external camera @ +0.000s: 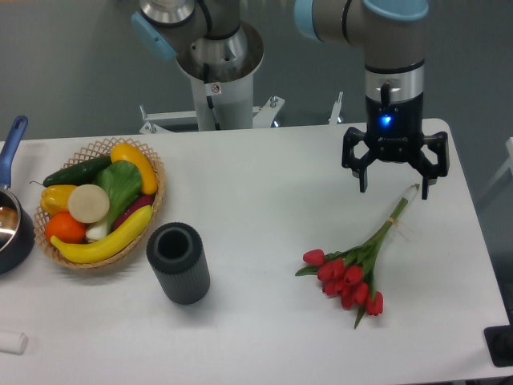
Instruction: Pick up the flowers from the table
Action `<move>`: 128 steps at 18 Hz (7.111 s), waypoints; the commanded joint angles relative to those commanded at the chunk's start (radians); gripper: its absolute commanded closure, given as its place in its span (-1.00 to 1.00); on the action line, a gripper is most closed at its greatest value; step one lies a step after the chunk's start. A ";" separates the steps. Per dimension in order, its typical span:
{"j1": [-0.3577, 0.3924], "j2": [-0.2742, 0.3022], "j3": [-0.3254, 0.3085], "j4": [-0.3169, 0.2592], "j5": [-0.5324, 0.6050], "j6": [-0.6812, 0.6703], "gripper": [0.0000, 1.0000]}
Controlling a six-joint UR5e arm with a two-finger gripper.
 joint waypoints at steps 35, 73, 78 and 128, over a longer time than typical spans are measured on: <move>0.040 -0.262 -0.052 -0.020 -0.023 0.143 -1.00; 0.018 -0.383 -0.049 0.041 0.117 0.267 0.05; 0.021 -0.377 -0.049 0.041 0.113 0.258 0.29; 0.126 0.015 -0.055 0.041 -0.695 -0.126 0.51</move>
